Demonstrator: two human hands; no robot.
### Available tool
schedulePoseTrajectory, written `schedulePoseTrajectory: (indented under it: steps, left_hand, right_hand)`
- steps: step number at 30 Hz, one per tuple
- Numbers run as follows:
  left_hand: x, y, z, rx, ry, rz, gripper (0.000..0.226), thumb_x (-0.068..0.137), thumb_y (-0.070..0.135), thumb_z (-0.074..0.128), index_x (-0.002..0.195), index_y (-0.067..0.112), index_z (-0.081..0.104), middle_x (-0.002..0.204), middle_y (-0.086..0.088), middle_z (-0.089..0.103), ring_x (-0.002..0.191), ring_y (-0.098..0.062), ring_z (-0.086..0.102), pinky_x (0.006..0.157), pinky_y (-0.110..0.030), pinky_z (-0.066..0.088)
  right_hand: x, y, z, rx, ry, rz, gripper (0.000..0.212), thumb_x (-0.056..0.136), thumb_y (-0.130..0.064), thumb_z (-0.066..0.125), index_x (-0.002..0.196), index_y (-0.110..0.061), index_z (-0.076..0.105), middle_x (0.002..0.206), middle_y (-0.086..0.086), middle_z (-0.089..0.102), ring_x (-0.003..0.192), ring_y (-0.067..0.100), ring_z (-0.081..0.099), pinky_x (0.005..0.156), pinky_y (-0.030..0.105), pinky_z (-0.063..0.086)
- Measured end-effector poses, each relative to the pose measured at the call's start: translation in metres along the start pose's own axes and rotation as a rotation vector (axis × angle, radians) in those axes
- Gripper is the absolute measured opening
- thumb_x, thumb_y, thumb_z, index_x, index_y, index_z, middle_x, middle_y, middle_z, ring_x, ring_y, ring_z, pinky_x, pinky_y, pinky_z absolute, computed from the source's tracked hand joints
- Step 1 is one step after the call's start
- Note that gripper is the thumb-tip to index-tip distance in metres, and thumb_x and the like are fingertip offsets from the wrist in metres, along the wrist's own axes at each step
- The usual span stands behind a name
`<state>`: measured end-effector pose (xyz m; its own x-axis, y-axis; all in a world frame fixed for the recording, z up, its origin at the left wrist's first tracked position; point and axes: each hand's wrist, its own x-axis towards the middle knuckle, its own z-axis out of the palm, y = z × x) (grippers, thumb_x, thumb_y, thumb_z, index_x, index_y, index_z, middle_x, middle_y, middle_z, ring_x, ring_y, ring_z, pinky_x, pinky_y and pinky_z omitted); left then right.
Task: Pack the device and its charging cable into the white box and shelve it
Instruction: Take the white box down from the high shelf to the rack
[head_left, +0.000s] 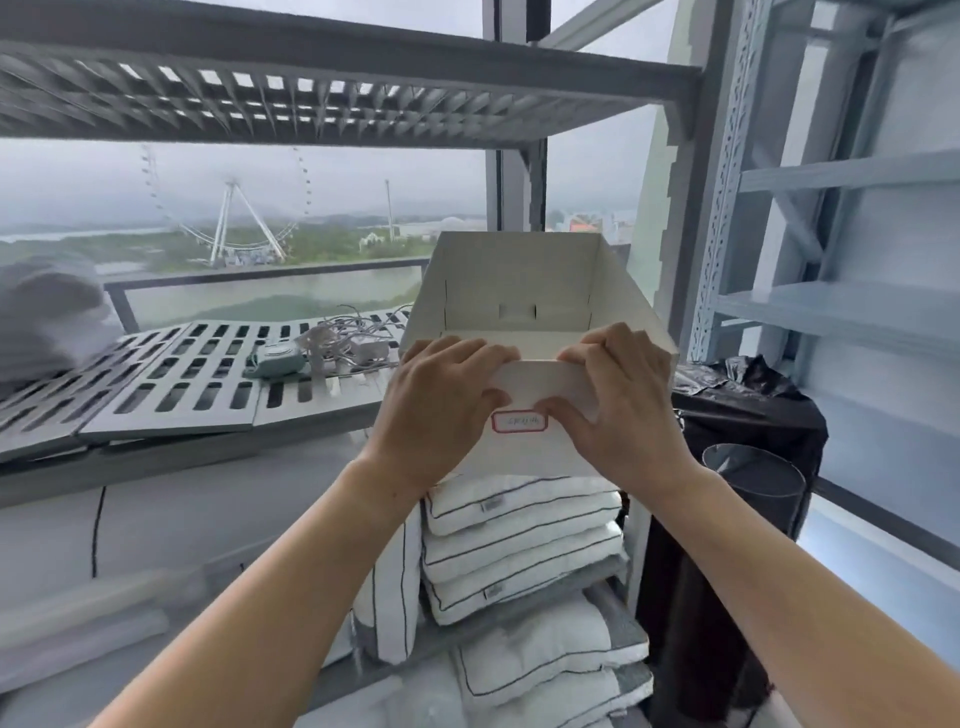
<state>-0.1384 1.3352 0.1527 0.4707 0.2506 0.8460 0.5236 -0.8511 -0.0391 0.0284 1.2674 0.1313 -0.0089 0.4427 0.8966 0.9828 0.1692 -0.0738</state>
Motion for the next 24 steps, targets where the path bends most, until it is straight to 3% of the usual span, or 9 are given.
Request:
schedulePoseTrajectory:
  steps: [10, 15, 18, 24]
  left_hand:
    - [0.068, -0.059, 0.103, 0.017, 0.003, -0.013, 0.037, 0.063, 0.013, 0.082, 0.097, 0.013, 0.067, 0.091, -0.003, 0.073, 0.082, -0.026, 0.065, 0.077, -0.034, 0.047]
    - [0.099, -0.087, 0.144, 0.046, 0.005, 0.004, 0.040, 0.064, 0.013, 0.080, 0.102, 0.015, 0.066, 0.094, -0.002, 0.072, 0.084, -0.026, 0.063, 0.079, -0.034, 0.046]
    - [0.114, -0.098, 0.161, 0.062, 0.020, 0.003, 0.042, 0.063, 0.013, 0.081, 0.102, 0.016, 0.066, 0.094, -0.001, 0.071, 0.084, -0.026, 0.063, 0.079, -0.033, 0.046]
    - [0.126, -0.121, 0.199, 0.105, 0.075, -0.043, 0.039, 0.071, 0.026, 0.068, 0.107, 0.016, 0.056, 0.096, -0.003, 0.063, 0.089, -0.021, 0.047, 0.082, -0.028, 0.029]
  right_hand:
    - [0.058, 0.089, 0.089, 0.024, -0.006, 0.002, 0.041, 0.063, -0.020, 0.082, 0.095, -0.004, 0.062, 0.094, 0.012, 0.057, 0.089, 0.017, 0.040, 0.080, 0.028, 0.024]
    - [0.082, 0.129, 0.133, 0.041, 0.017, 0.025, 0.043, 0.062, -0.020, 0.082, 0.096, -0.004, 0.061, 0.094, 0.012, 0.056, 0.090, 0.025, 0.049, 0.082, 0.029, 0.025]
    - [0.097, 0.149, 0.148, 0.050, 0.012, -0.004, 0.045, 0.064, -0.020, 0.082, 0.100, -0.005, 0.061, 0.098, 0.013, 0.055, 0.093, 0.019, 0.042, 0.083, 0.029, 0.026]
    - [0.119, 0.182, 0.172, 0.047, -0.001, -0.146, 0.052, 0.070, -0.031, 0.074, 0.114, -0.008, 0.058, 0.105, 0.012, 0.055, 0.098, 0.020, 0.041, 0.085, 0.028, 0.029]
